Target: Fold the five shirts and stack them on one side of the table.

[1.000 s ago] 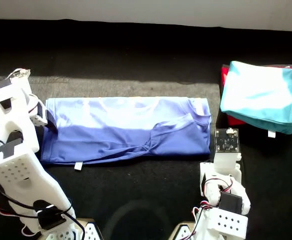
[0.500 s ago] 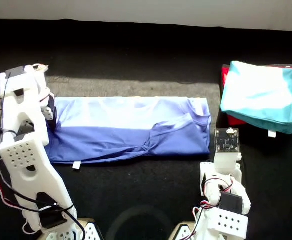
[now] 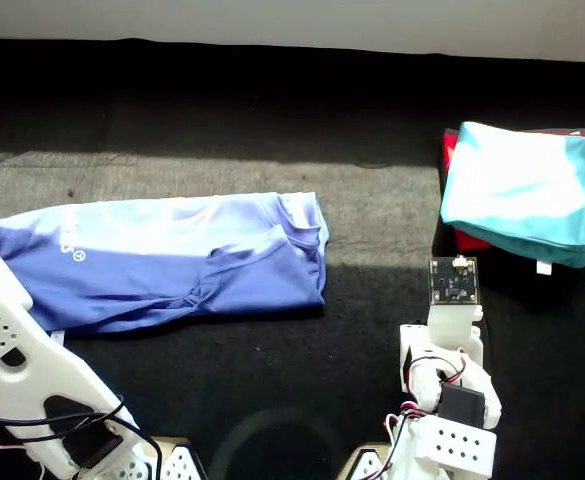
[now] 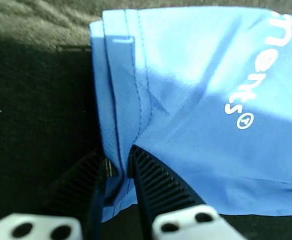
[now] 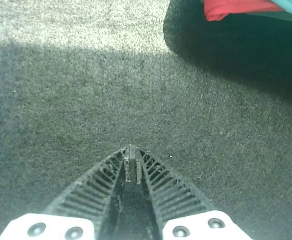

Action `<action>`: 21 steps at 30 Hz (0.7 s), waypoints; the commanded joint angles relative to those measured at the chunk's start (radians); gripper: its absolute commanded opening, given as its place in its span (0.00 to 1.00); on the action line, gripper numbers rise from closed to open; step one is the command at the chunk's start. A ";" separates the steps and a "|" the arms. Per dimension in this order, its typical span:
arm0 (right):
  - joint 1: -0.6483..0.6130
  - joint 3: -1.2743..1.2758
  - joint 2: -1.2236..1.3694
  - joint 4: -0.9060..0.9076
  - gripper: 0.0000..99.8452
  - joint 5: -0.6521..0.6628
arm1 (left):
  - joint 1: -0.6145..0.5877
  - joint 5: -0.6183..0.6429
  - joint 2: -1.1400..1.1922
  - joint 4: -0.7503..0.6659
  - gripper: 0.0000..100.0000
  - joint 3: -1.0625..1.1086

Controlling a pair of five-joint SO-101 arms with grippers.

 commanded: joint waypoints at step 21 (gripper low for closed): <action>-0.010 0.097 -0.013 -0.031 0.01 -0.006 | 0.786 0.344 -0.711 0.008 0.01 0.579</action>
